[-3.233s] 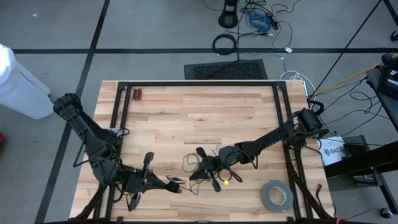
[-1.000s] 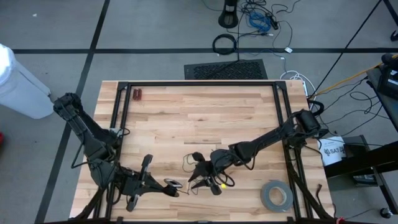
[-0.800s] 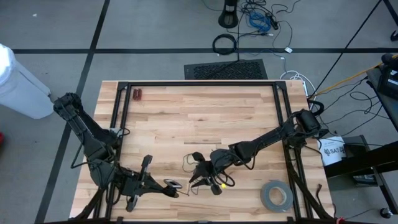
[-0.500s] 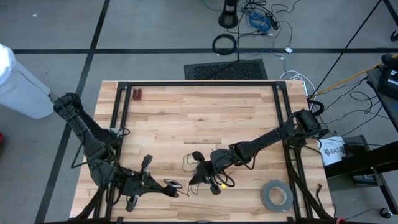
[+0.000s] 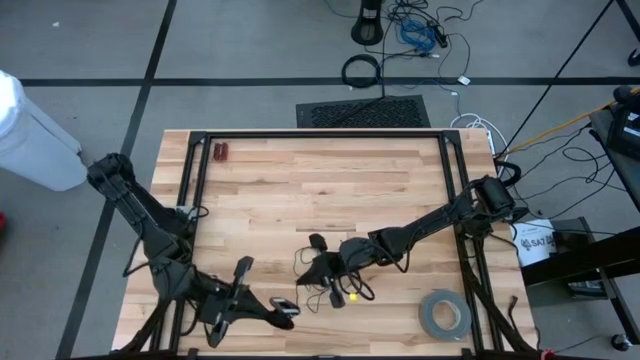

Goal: Coil cords
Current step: Coil the black wire on the spool

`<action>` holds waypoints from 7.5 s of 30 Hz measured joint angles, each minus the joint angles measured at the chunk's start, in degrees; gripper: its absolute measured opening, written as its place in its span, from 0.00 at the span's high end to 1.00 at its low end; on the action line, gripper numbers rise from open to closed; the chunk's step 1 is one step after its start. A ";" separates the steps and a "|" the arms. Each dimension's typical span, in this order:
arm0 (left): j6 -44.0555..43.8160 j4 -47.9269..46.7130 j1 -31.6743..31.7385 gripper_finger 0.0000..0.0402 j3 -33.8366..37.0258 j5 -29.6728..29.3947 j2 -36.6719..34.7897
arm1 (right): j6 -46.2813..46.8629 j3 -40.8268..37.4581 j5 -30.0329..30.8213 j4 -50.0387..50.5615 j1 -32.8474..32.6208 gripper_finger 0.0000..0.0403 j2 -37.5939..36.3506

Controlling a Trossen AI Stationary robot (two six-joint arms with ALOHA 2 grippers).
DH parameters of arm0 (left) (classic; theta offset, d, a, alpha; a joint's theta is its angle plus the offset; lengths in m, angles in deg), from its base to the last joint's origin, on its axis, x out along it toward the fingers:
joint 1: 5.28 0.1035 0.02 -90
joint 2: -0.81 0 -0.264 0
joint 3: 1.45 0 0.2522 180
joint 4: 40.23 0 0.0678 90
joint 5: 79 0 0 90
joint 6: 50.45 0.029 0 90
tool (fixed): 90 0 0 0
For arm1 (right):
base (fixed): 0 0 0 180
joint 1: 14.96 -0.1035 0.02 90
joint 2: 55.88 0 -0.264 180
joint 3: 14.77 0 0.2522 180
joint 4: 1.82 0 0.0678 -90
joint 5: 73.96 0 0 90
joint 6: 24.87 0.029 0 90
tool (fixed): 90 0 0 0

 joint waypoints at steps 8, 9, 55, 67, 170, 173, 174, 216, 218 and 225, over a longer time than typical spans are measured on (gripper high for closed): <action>1.29 3.20 3.23 1.00 0.00 10.35 2.83 | -0.86 0.00 7.09 -0.93 -0.31 1.00 0.00; 1.29 3.77 3.65 1.00 0.00 11.51 3.12 | -1.38 0.00 8.26 -1.04 -0.44 1.00 0.00; -2.74 4.74 8.43 1.00 0.35 30.20 7.89 | -6.88 12.28 15.70 16.87 -3.59 1.00 -2.12; -0.77 7.58 9.11 1.00 0.35 30.96 7.89 | -4.68 12.28 11.69 17.40 -5.09 1.00 -2.16; -18.92 -13.03 8.96 1.00 0.35 -4.43 -0.33 | 1.75 12.35 14.91 37.89 -9.84 1.00 -11.49; -17.77 -11.69 8.50 1.00 0.35 -4.54 -0.33 | 1.73 12.37 14.76 37.73 -9.41 0.99 -10.57; -17.33 -11.66 8.25 1.00 0.35 -4.54 -0.33 | 1.71 12.37 14.02 37.58 -9.18 0.98 -10.04; -12.73 -9.76 1.89 1.00 0.31 -5.89 -1.57 | -9.42 12.35 27.18 17.49 -11.91 0.76 -8.48; -12.73 -9.76 1.89 1.00 0.31 -5.87 -1.57 | -9.80 12.35 27.52 17.45 -11.91 0.76 -8.50; -12.73 -9.78 1.89 1.00 0.31 -5.85 -1.56 | -9.44 12.35 27.23 17.51 -11.89 0.76 -8.48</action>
